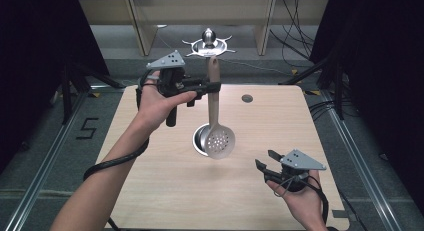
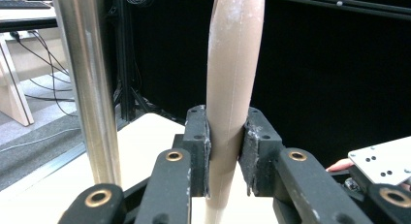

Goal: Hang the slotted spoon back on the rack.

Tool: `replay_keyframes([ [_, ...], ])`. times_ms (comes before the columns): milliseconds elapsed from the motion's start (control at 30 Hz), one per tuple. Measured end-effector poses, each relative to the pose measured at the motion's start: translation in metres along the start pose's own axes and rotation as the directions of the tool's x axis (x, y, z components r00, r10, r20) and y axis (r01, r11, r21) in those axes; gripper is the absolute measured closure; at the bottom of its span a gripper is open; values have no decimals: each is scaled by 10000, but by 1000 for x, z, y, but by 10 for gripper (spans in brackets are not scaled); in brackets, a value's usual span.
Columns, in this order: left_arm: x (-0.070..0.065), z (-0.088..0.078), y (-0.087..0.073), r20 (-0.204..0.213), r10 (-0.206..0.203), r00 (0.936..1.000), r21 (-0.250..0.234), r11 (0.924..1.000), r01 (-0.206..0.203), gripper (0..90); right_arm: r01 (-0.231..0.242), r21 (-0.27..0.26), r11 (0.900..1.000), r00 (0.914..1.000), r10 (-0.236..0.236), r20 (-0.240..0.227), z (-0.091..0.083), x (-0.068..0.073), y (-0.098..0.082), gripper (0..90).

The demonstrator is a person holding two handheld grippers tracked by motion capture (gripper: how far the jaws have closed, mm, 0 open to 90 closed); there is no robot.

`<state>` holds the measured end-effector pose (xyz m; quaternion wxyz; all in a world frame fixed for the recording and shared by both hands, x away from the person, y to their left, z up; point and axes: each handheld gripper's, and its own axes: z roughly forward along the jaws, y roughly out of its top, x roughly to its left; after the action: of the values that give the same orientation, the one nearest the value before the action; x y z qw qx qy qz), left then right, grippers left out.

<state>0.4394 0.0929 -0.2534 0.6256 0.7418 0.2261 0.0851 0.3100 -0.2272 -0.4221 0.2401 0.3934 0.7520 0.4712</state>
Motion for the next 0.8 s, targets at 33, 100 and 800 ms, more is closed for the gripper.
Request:
replay_keyframes([
  [33, 0, 0, 0, 13, -49, 10000, -27, 10000, 49, 741, 29, -4, 10000, 10000, -29, 25, 0, -1, 0, 455],
  [100, 1, 0, -1, 43, -89, 10000, -53, 9999, 90, 740, -13, -7, 10000, 10000, 14, 43, 1, 0, 0, 455],
  [800, 8, 0, -6, -34, -474, 9989, -241, 9986, 473, 727, -15, 157, 9999, 10000, 15, -28, 1, 0, -1, 455],
])
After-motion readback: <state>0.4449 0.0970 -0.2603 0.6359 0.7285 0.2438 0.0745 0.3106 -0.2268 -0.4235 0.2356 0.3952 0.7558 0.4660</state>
